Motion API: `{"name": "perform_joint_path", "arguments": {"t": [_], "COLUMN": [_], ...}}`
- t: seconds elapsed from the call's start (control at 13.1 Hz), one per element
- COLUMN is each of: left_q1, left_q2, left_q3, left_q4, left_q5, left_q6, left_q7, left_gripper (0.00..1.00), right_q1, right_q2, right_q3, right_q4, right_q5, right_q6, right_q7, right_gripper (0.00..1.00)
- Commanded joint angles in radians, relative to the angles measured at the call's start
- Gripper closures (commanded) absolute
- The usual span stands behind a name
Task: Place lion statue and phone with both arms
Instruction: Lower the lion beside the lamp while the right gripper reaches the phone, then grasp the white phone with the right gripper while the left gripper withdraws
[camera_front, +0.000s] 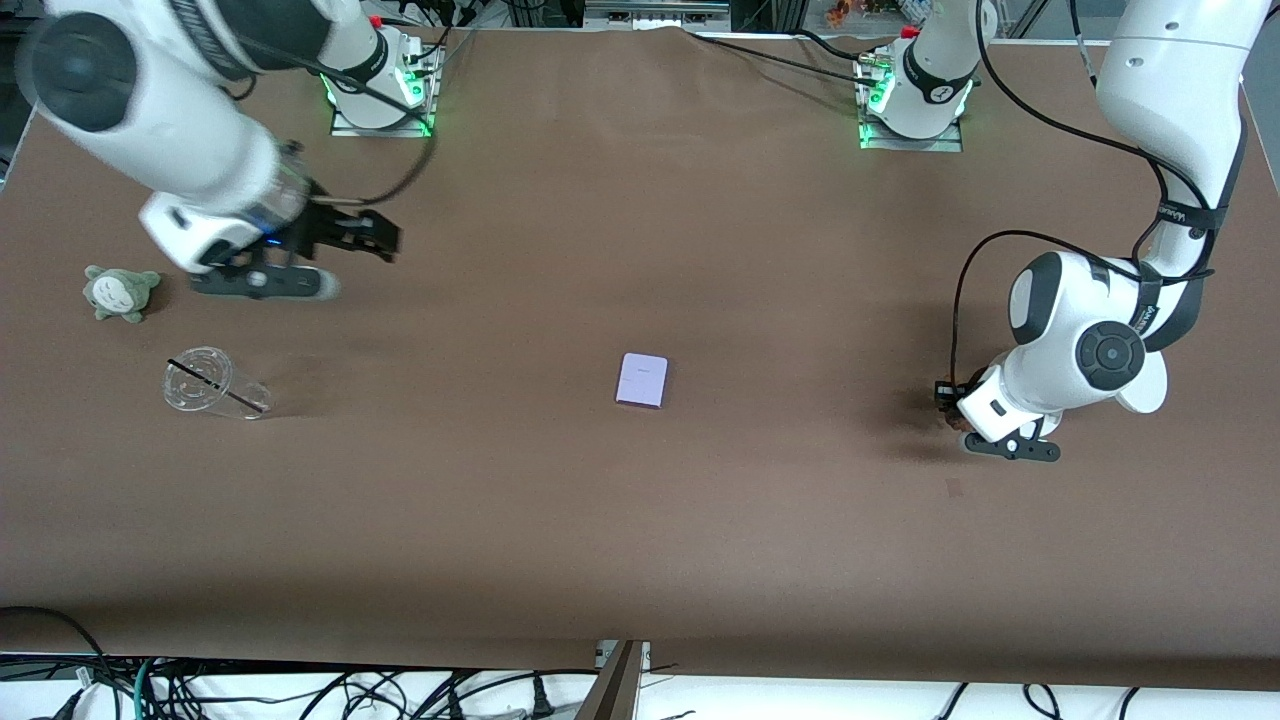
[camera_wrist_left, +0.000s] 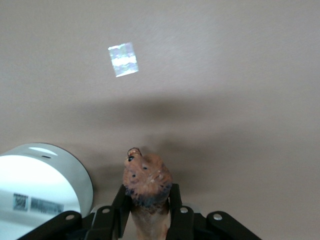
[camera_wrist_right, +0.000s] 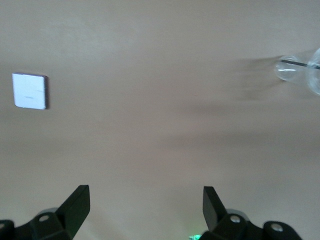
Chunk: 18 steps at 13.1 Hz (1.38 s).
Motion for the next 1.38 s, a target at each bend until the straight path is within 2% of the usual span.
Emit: {"name": "perform_joint_path", "arguments": {"t": [0.0,0.23,0.31,0.38,0.46,0.69,0.84,1.07,1.3], "left_q1": [0.014,0.011,0.011,0.011,0.009,0.003,0.004,0.009,0.012], "left_q2": [-0.016,-0.012,-0.007,-0.007,-0.009,-0.045,-0.105,-0.206,-0.291], "left_q3": [-0.018,-0.02,-0.02,-0.02,-0.02,-0.034,-0.035,-0.034,-0.035], "left_q4": [-0.065,-0.063,-0.063,-0.062,-0.059,-0.048,-0.019,0.018,0.137], "left_q5": [0.012,0.012,0.012,0.012,0.012,0.012,0.012,0.023,0.021], "left_q6": [0.082,0.085,0.086,0.086,0.082,0.057,-0.042,-0.111,-0.272], "left_q7": [0.02,0.02,0.02,0.02,0.02,0.014,0.012,0.025,0.046], "left_gripper": [0.87,0.83,0.74,0.33,0.0,0.0,0.0,0.0,0.0], "right_q1": [0.087,0.153,0.166,0.179,0.205,0.224,0.241,0.271,0.311], "right_q2": [0.157,0.275,0.309,0.345,0.387,0.519,0.603,0.688,0.763], "right_q3": [-0.009,-0.009,-0.009,-0.009,-0.009,-0.009,-0.009,-0.009,-0.012], "right_q4": [0.159,0.192,0.192,0.195,0.206,0.301,0.365,0.382,0.385], "right_q5": [-0.001,-0.001,0.001,0.001,-0.001,0.001,0.001,-0.001,-0.007], "right_q6": [0.039,0.198,0.252,0.3,0.338,0.392,0.446,0.55,0.66], "right_q7": [0.114,0.195,0.193,0.196,0.202,0.21,0.21,0.215,0.238], "right_gripper": [0.0,0.0,0.0,0.0,0.0,0.0,0.0,0.0,0.0]}}
